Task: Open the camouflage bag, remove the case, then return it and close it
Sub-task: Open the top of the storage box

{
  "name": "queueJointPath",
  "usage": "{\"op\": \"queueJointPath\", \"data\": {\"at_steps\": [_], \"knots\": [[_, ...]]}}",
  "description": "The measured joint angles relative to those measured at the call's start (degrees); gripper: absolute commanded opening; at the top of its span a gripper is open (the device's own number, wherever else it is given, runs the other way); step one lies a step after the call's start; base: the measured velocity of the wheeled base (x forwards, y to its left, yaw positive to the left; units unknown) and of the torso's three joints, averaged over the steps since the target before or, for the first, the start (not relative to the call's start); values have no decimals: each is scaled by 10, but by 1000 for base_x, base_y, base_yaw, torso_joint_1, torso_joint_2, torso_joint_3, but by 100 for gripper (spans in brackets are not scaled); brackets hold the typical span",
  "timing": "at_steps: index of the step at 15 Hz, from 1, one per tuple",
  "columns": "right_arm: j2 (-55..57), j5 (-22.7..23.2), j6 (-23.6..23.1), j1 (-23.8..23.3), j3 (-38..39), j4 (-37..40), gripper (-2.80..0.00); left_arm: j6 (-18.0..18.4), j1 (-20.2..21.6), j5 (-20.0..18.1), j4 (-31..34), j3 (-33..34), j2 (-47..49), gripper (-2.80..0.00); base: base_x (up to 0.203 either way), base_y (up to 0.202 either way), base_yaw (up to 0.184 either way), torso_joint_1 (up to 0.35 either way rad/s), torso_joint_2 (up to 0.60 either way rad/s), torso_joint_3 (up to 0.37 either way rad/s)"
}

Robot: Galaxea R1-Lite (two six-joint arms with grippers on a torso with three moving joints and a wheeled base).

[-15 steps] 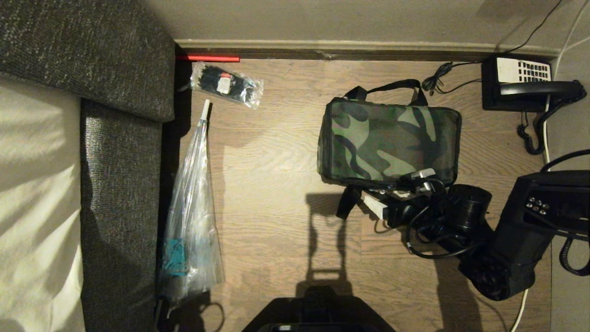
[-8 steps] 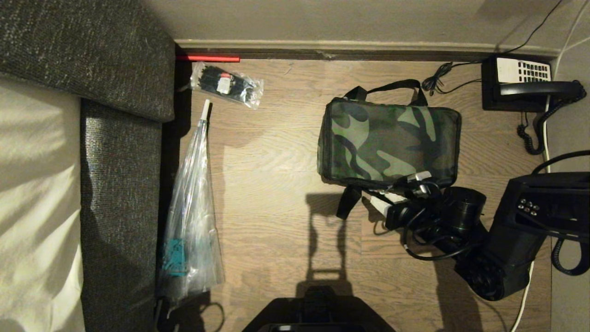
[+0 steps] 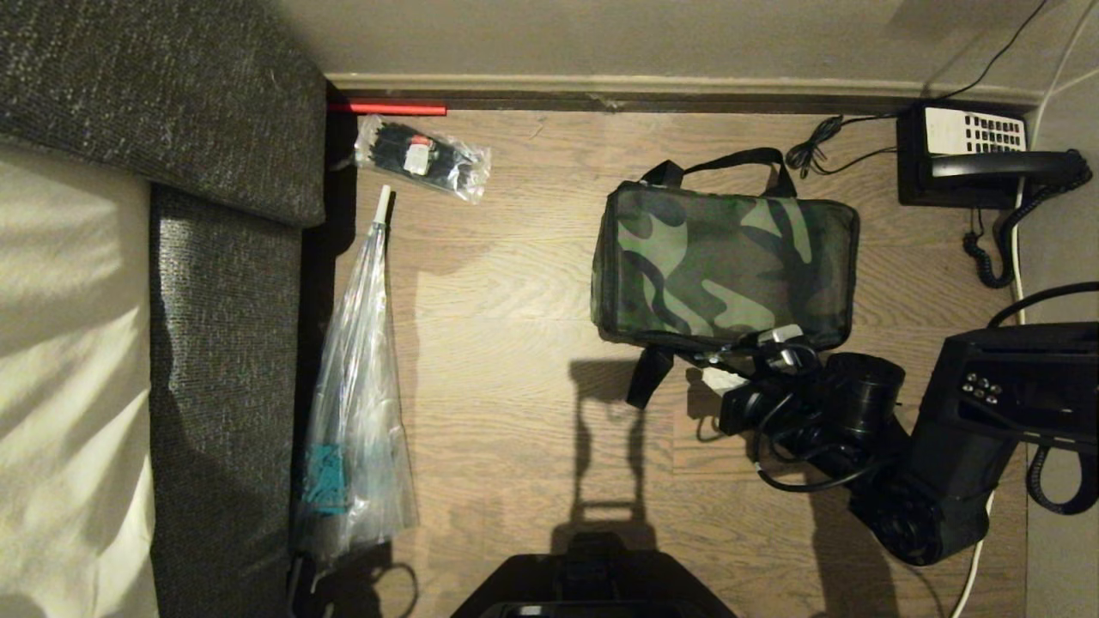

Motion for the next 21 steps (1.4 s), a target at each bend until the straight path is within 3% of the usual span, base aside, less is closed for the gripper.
{"op": "queueJointPath", "data": {"at_steps": [2, 3, 6, 21], "knots": [[-5, -1, -16, -1, 7, 0, -280, 0, 0, 0, 0, 0, 0, -280, 0, 0, 0, 0, 0, 0], [-8, -1, -26, -2, 10, 0, 0, 0, 0, 0, 0, 0, 0, -280, 0, 0, 0, 0, 0, 0], [-17, -1, -43, -3, 17, 0, 0, 0, 0, 0, 0, 0, 0, -280, 0, 0, 0, 0, 0, 0], [23, -1, -29, -5, -43, 0, 0, 0, 0, 0, 0, 0, 0, -280, 0, 0, 0, 0, 0, 0]]}}
